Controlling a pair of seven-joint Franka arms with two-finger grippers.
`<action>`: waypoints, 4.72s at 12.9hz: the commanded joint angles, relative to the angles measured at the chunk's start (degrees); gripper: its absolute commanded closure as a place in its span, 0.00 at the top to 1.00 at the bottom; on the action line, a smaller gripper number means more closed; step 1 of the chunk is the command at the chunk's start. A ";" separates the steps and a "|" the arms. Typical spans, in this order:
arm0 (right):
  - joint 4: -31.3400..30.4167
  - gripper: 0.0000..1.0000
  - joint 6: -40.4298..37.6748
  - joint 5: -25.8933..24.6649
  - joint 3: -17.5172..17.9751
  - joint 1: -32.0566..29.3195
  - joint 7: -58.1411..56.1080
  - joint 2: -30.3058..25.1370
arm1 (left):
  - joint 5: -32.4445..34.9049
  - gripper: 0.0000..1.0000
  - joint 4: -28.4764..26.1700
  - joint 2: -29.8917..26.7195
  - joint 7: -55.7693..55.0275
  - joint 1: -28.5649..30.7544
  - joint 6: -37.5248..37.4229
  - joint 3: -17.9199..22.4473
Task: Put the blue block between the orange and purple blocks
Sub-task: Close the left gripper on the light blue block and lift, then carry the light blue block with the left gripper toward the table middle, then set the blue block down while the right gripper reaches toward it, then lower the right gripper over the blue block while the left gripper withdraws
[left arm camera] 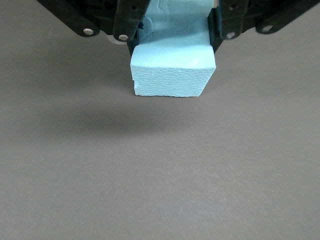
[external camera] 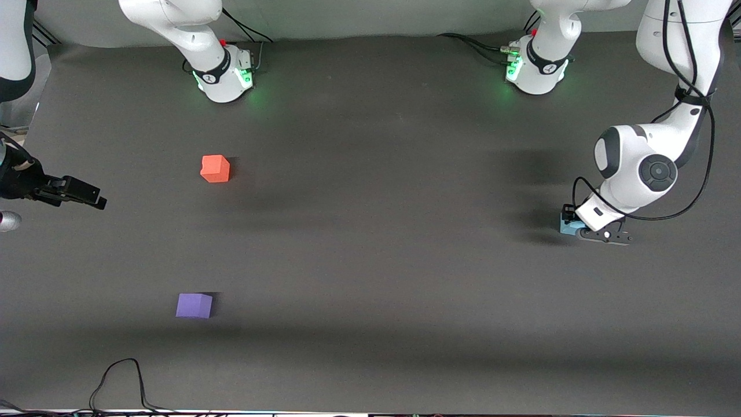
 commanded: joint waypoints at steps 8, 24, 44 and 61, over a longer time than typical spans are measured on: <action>0.27 1.00 2.64 2.77 -0.12 0.22 -0.77 -0.17 | 0.37 0.35 31.25 -7.13 -14.73 -6.04 -44.72 -3.18; 1.93 1.00 -1.05 2.51 0.05 0.57 3.35 -0.88 | 0.55 0.35 51.56 27.93 -68.66 -45.00 -24.26 -9.69; -2.10 1.00 7.09 11.55 0.49 19.87 9.12 6.31 | -7.80 1.00 51.38 7.56 -33.37 -14.11 -52.43 -9.61; -11.31 1.00 41.04 6.11 0.23 48.02 37.28 31.47 | 3.10 1.00 42.51 -11.77 -11.26 3.34 -57.47 -8.82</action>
